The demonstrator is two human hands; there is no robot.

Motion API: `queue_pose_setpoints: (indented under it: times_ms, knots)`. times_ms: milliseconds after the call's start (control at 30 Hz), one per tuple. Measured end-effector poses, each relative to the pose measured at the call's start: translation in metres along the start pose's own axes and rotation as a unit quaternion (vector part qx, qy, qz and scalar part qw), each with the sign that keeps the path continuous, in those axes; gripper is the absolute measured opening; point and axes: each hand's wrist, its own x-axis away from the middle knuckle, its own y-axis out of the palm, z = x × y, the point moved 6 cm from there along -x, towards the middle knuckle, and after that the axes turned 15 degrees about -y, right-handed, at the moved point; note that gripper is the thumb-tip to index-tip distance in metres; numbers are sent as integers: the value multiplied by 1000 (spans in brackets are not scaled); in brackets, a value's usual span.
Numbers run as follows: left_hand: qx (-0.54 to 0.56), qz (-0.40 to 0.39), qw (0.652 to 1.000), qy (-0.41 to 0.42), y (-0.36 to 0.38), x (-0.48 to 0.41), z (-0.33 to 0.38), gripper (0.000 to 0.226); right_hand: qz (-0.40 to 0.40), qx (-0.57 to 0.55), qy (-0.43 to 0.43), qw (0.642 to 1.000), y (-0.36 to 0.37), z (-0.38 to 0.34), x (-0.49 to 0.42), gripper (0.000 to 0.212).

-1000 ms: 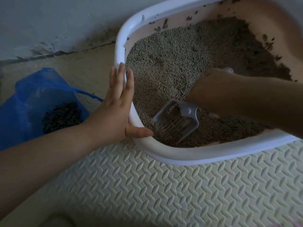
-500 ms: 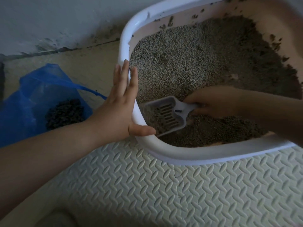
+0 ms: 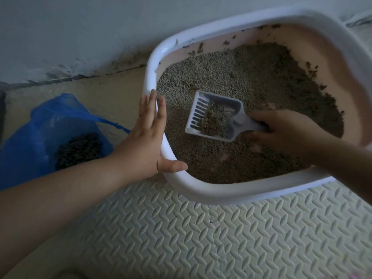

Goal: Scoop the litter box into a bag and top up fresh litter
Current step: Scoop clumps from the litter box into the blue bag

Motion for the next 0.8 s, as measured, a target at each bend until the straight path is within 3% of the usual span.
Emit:
queue_pose_setpoints:
  times_ms: [133, 300, 467, 600, 733, 800]
  knots:
    - [-22, 18, 1000, -2, -1, -1, -3, 141, -1, -14, 53, 998, -4, -4, 12, 17]
    - [-21, 50, 998, -23, -5, -9, 0, 124, -40, -100, 157, 982, 1, -4, 24, 44]
    - [109, 120, 984, -80, -37, -44, -1, 90, 20, -198, 251, 947, -10, 5, 25, 16]
    - [106, 153, 975, -118, -44, -72, 3, 81, -27, -160, 280, 946, -13, 8, 8, 22]
    - [45, 225, 968, -104, -40, -70, 6, 77, -45, -161, 302, 939, -15, 16, -17, 18]
    - [47, 227, 967, -103, -40, -70, 6, 76, -45, -156, 305, 938, -15, 22, -30, 26]
